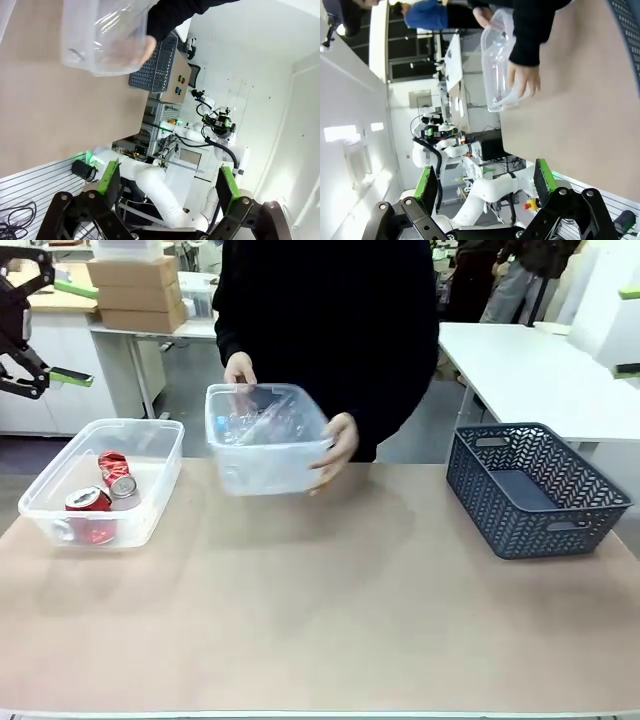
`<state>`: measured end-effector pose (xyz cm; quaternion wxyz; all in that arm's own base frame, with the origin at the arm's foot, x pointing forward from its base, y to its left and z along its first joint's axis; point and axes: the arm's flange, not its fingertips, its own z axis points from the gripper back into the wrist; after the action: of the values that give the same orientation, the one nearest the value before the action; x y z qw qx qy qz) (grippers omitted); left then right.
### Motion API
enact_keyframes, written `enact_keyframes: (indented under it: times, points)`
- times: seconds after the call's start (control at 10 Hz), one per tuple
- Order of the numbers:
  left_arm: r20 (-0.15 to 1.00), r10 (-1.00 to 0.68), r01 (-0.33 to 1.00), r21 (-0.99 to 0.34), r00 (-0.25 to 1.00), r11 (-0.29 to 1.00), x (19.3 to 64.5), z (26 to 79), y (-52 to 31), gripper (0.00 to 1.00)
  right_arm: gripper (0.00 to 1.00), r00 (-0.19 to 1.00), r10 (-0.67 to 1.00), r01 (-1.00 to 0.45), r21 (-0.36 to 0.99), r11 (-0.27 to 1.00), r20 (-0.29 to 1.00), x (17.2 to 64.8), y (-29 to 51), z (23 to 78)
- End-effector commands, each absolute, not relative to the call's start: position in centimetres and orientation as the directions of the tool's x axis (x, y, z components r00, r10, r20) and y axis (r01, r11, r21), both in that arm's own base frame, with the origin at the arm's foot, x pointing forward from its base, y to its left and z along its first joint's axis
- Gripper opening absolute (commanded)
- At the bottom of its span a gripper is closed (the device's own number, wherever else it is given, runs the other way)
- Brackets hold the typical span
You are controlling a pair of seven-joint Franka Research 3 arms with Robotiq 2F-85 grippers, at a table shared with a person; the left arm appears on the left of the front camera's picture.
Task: Sort the waste into each basket.
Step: Release the Organizing box you were holding.
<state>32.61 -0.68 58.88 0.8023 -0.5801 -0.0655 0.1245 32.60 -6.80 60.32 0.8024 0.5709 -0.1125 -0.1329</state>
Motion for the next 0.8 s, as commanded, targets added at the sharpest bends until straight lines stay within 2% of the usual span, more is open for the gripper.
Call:
enact_keyframes:
  times: [0.0, 0.7]
  points:
    - [-0.024, 0.267, -0.101, -0.956, 0.963, 0.277, 32.82, 58.63, 0.04, 1.00, 1.00, 0.939, -0.343, 0.083, 0.954, 0.289, 0.022, 32.54, -7.43, 60.98]
    - [-0.024, 0.267, -0.101, -0.956, 0.963, 0.277, 32.82, 58.63, 0.04, 1.00, 1.00, 0.939, -0.343, 0.083, 0.954, 0.289, 0.022, 32.54, -7.43, 60.98]
